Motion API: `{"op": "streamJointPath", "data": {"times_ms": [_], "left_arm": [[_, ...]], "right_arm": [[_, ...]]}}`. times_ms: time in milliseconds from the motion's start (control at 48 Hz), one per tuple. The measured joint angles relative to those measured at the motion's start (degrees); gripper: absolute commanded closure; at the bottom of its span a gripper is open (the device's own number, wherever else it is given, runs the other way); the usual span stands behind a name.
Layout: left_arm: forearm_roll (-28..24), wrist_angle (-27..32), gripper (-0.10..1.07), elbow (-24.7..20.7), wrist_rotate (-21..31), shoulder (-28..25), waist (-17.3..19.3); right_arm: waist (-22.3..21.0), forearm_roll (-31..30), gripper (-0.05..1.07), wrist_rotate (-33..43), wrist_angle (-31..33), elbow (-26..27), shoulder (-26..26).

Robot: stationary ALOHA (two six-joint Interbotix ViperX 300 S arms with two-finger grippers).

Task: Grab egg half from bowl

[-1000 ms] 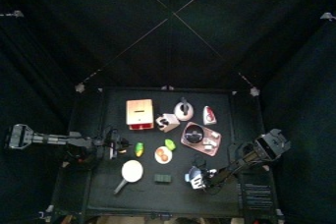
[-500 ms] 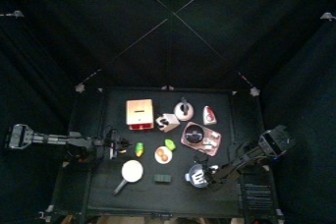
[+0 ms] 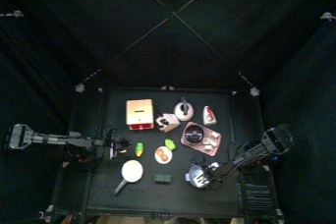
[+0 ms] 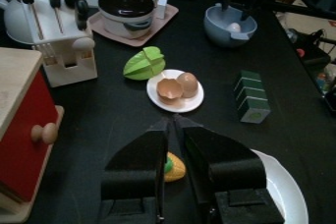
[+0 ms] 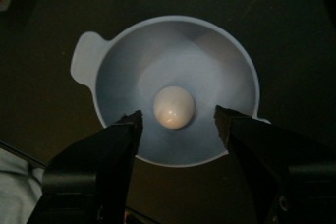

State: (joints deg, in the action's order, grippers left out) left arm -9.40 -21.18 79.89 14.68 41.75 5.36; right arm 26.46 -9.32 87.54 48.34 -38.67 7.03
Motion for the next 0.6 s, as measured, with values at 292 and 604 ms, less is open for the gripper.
{"op": "streamJointPath", "data": {"times_ms": [292,604], "left_arm": [[0.0,0.09,0.4,-0.09,0.0,0.0,0.0],[0.0,0.0,0.4,0.0,0.0,0.0,0.0]], "right_arm": [[-0.09,0.18,0.1,-1.49,-3.78,-1.67,-0.35],[-0.09,0.62,0.1,-1.58,-8.26,-3.6,-1.67]]}}
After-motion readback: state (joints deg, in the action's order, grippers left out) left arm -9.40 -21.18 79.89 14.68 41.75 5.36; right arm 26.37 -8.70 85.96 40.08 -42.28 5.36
